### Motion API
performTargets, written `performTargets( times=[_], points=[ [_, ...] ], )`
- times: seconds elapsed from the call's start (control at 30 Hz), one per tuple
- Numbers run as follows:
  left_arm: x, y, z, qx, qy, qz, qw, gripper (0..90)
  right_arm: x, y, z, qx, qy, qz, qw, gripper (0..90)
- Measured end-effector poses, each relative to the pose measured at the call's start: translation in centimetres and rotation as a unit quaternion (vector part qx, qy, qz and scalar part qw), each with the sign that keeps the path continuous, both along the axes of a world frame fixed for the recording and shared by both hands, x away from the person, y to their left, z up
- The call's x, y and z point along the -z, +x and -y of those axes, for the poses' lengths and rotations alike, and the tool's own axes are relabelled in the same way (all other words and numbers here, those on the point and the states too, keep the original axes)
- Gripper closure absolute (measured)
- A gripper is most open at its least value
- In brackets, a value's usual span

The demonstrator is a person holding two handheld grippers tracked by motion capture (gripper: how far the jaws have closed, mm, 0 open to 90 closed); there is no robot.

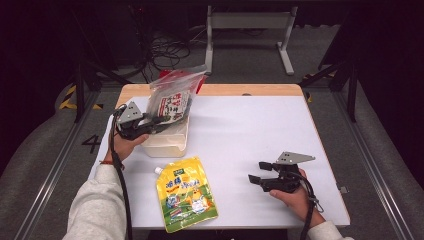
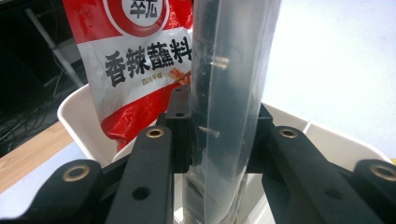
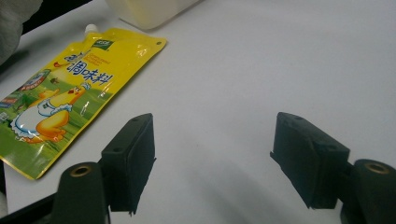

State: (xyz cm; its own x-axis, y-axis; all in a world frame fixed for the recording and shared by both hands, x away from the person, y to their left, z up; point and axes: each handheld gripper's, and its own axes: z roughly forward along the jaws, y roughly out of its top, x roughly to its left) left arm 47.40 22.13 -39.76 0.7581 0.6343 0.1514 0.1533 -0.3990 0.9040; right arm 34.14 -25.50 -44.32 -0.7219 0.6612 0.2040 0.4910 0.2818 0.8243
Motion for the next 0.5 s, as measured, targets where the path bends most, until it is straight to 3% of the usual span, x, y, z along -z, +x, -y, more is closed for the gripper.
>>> performTargets(
  times=[0.3,0.5],
  points=[
    [-0.3,-0.8,-0.8,-0.017,-0.018,-0.005,0.9997,60.8,-0.2,0.0,0.1,0.000,0.002,0.002,1.0000,29.3],
    [0.2,-1.7,-1.8,-0.020,-0.005,-0.005,0.9998,66.6,-0.3,-0.1,0.1,0.000,-0.003,0.007,1.0000,29.3]
  ],
)
